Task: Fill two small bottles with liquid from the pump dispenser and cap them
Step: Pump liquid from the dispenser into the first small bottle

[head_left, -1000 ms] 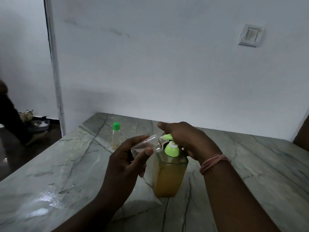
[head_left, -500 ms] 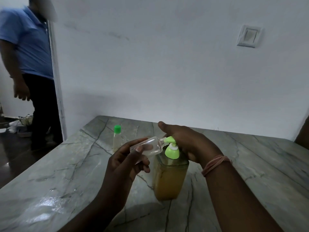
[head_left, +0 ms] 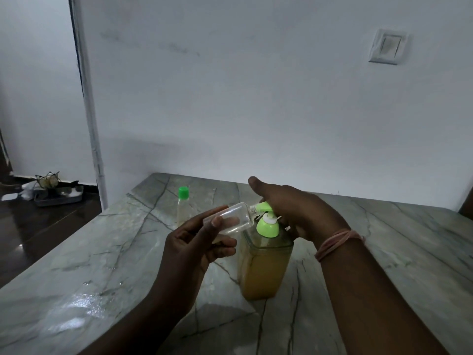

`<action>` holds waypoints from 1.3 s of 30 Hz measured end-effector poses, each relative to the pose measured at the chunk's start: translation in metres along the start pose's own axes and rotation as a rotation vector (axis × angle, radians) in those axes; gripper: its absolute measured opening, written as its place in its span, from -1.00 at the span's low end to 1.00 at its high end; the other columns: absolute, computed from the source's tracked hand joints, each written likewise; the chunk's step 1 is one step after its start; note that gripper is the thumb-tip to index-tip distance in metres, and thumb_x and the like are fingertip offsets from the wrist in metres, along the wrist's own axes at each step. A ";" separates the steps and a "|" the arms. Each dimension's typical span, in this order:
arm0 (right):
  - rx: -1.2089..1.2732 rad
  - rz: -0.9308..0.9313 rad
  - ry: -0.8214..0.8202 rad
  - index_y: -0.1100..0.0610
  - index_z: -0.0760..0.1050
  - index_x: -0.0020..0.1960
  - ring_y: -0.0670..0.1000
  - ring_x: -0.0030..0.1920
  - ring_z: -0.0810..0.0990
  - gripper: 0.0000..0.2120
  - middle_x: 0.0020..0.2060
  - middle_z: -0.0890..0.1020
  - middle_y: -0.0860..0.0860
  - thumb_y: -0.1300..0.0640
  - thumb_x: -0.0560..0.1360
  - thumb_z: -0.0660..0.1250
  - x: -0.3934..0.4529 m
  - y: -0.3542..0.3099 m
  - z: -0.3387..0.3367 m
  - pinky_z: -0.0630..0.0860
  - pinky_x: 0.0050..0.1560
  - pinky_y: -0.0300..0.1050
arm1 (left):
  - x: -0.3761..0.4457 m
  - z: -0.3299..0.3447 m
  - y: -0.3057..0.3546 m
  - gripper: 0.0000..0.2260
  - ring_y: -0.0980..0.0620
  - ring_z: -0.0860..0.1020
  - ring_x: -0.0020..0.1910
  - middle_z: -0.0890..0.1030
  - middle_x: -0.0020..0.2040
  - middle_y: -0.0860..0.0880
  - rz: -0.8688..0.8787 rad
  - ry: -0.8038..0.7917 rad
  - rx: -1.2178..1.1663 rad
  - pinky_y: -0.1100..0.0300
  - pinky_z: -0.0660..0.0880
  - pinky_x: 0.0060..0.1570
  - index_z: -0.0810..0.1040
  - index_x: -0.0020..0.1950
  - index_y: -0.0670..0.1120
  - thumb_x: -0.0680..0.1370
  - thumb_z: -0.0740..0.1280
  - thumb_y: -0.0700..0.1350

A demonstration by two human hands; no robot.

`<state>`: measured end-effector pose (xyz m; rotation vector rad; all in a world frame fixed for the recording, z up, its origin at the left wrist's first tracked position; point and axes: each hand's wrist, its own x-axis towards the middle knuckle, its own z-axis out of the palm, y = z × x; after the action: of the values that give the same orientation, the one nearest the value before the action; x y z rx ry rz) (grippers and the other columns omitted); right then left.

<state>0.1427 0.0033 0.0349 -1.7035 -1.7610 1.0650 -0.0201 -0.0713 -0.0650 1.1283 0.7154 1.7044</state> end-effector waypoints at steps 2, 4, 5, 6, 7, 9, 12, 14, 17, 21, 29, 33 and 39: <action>-0.062 -0.044 0.041 0.00 0.55 0.20 0.20 0.06 0.59 -0.35 0.13 0.61 0.13 -0.46 0.39 0.21 0.003 -0.002 0.001 0.52 0.19 0.15 | 0.001 -0.001 0.000 -0.32 -0.10 0.65 -0.16 0.67 0.13 -0.22 -0.013 -0.003 -0.016 0.15 0.60 -0.17 0.59 0.27 -0.11 0.28 0.54 0.24; -0.125 -0.092 0.091 0.02 0.56 0.21 0.22 0.12 0.58 -0.44 0.19 0.60 0.14 -0.37 0.45 0.23 0.005 -0.005 0.002 0.52 0.21 0.17 | 0.003 -0.003 0.001 -0.31 -0.08 0.64 -0.16 0.67 0.13 -0.21 -0.022 -0.013 -0.024 0.17 0.59 -0.19 0.58 0.28 -0.10 0.27 0.54 0.25; -0.131 -0.092 0.098 0.04 0.57 0.21 0.22 0.11 0.58 -0.44 0.19 0.60 0.15 -0.36 0.46 0.23 0.004 -0.006 0.002 0.53 0.20 0.17 | 0.003 -0.004 0.001 -0.29 -0.07 0.64 -0.17 0.67 0.13 -0.21 -0.026 -0.017 -0.027 0.17 0.59 -0.19 0.58 0.28 -0.10 0.26 0.54 0.26; -0.123 -0.085 0.100 0.06 0.57 0.22 0.22 0.10 0.59 -0.42 0.18 0.60 0.16 -0.37 0.45 0.24 0.004 -0.006 0.002 0.54 0.19 0.17 | 0.002 -0.004 0.001 -0.28 -0.07 0.64 -0.17 0.67 0.13 -0.21 -0.033 -0.023 -0.035 0.18 0.59 -0.20 0.58 0.28 -0.09 0.24 0.55 0.28; -0.116 -0.077 0.097 0.06 0.56 0.22 0.22 0.09 0.59 -0.39 0.17 0.60 0.15 -0.39 0.43 0.24 0.003 -0.005 0.002 0.53 0.19 0.17 | 0.002 -0.005 0.001 -0.27 -0.06 0.64 -0.17 0.67 0.13 -0.21 -0.041 -0.029 -0.047 0.18 0.59 -0.20 0.59 0.27 -0.09 0.23 0.55 0.29; -0.090 -0.050 0.057 0.03 0.54 0.23 0.21 0.07 0.58 -0.30 0.14 0.60 0.14 -0.48 0.37 0.20 0.003 -0.002 0.001 0.53 0.17 0.17 | 0.002 -0.005 0.002 -0.25 -0.04 0.65 -0.17 0.66 0.15 -0.20 -0.061 -0.044 -0.072 0.19 0.60 -0.20 0.59 0.27 -0.09 0.21 0.55 0.30; -0.004 0.000 -0.020 0.07 0.51 0.24 0.20 -0.01 0.60 -0.13 0.07 0.61 0.15 -0.59 0.26 0.15 0.002 -0.001 -0.001 0.55 0.11 0.13 | 0.002 -0.004 0.001 -0.25 -0.02 0.65 -0.16 0.65 0.18 -0.19 -0.090 -0.070 -0.104 0.20 0.60 -0.18 0.59 0.27 -0.09 0.21 0.55 0.30; -0.039 -0.030 0.019 0.08 0.53 0.22 0.20 0.01 0.61 -0.19 0.08 0.62 0.16 -0.55 0.30 0.18 0.007 -0.001 0.000 0.54 0.15 0.14 | 0.005 -0.005 0.001 -0.28 -0.02 0.65 -0.17 0.64 0.19 -0.20 -0.108 -0.083 -0.143 0.20 0.61 -0.19 0.61 0.25 -0.08 0.20 0.58 0.27; -0.117 -0.075 0.082 0.10 0.57 0.19 0.21 0.01 0.62 -0.36 0.09 0.63 0.16 -0.41 0.42 0.24 0.008 -0.004 0.001 0.57 0.13 0.17 | 0.007 -0.006 0.000 -0.27 -0.02 0.64 -0.17 0.64 0.19 -0.21 -0.120 -0.107 -0.158 0.20 0.61 -0.18 0.61 0.26 -0.09 0.19 0.59 0.25; -0.080 -0.077 0.071 -0.01 0.54 0.00 0.14 0.01 0.57 -0.46 0.02 0.59 0.05 -0.45 0.42 0.16 0.006 0.000 0.000 0.50 0.12 0.00 | 0.005 -0.006 -0.001 -0.33 -0.02 0.65 -0.18 0.66 0.15 -0.20 -0.138 -0.093 -0.157 0.20 0.62 -0.20 0.67 0.16 -0.05 0.14 0.62 0.24; 0.120 0.078 0.054 0.14 0.55 0.09 0.13 -0.06 0.52 -0.25 0.00 0.58 0.13 -0.46 0.41 -0.02 0.008 -0.009 0.003 0.49 -0.05 -0.04 | 0.004 -0.005 0.001 -0.39 -0.03 0.65 -0.18 0.66 0.14 -0.20 -0.118 -0.104 -0.151 0.19 0.61 -0.20 0.67 0.15 -0.06 0.18 0.63 0.17; -0.269 -0.116 0.144 0.18 0.37 0.37 0.07 -0.02 0.36 -0.51 -0.01 0.39 0.13 -0.08 0.67 -0.09 -0.005 -0.018 0.006 0.36 0.10 -0.05 | 0.005 -0.009 -0.001 -0.35 -0.03 0.64 -0.16 0.64 0.18 -0.22 -0.110 -0.109 -0.148 0.18 0.60 -0.16 0.62 0.24 -0.09 0.23 0.61 0.16; -0.356 -0.082 0.103 0.18 0.28 0.48 0.15 0.29 0.44 -0.50 0.42 0.38 0.21 -0.10 0.68 -0.04 -0.023 -0.029 0.008 0.36 0.26 -0.04 | 0.005 -0.010 -0.002 -0.33 -0.05 0.62 -0.17 0.64 0.16 -0.27 -0.096 -0.109 -0.157 0.17 0.60 -0.16 0.60 0.25 -0.13 0.25 0.61 0.15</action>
<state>0.1218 -0.0191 0.0569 -1.8323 -2.0239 0.6433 -0.0295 -0.0653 -0.0690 1.0521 0.5496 1.5765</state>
